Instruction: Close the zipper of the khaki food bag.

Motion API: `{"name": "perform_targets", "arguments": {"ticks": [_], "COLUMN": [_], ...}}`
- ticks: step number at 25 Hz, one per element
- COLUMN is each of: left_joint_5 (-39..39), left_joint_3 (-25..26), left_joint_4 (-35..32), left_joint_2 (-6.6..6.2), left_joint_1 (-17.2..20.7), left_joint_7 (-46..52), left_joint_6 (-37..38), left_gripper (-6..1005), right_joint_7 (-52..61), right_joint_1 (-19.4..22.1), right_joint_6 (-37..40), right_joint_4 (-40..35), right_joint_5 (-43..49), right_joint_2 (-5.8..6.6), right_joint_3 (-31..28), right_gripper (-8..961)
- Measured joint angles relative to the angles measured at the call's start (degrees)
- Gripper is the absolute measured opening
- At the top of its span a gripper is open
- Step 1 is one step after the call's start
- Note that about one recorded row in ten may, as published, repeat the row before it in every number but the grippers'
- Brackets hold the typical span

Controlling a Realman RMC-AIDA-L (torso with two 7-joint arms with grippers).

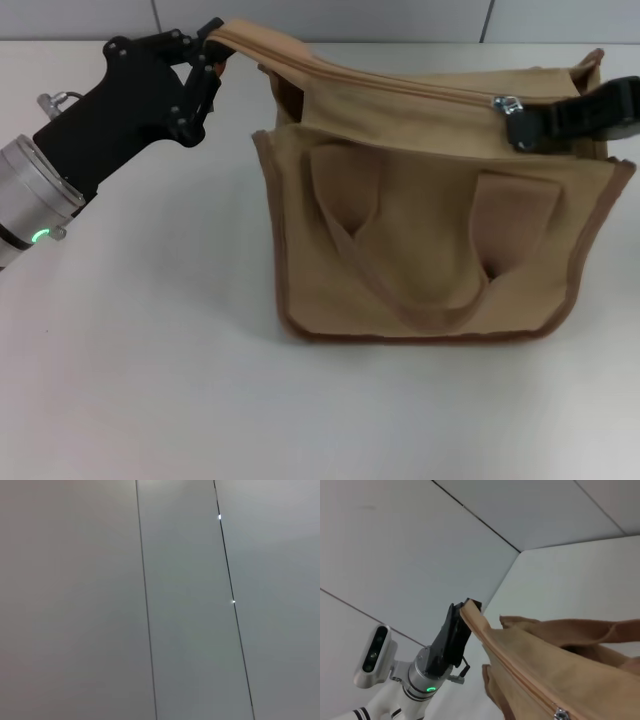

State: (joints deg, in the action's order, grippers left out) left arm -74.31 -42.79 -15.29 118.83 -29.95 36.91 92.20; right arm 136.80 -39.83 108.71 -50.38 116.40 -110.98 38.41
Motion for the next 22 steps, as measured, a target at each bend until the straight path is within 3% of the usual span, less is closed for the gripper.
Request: {"name": "perform_targets", "arguments": {"ticks": [14, 22], "left_joint_5": [0.0, 0.1], "left_joint_3": [0.8, 0.8], "left_joint_4": [-0.2, 0.2], "left_joint_2": [-0.05, 0.02], "left_joint_1": [0.1, 0.0], "left_joint_7": [0.3, 0.6], "left_joint_6": [-0.5, -0.5], "left_gripper": [70, 75], "right_joint_7": [-2.5, -3.4], "right_joint_1": [4.5, 4.6], "right_joint_6": [2.3, 3.5], "right_joint_4": [0.0, 0.4], "right_joint_5": [0.1, 0.1], "right_joint_2": [2.14, 2.45], "right_joint_3": [-4.1, -4.4], "right_gripper": [118, 138]}}
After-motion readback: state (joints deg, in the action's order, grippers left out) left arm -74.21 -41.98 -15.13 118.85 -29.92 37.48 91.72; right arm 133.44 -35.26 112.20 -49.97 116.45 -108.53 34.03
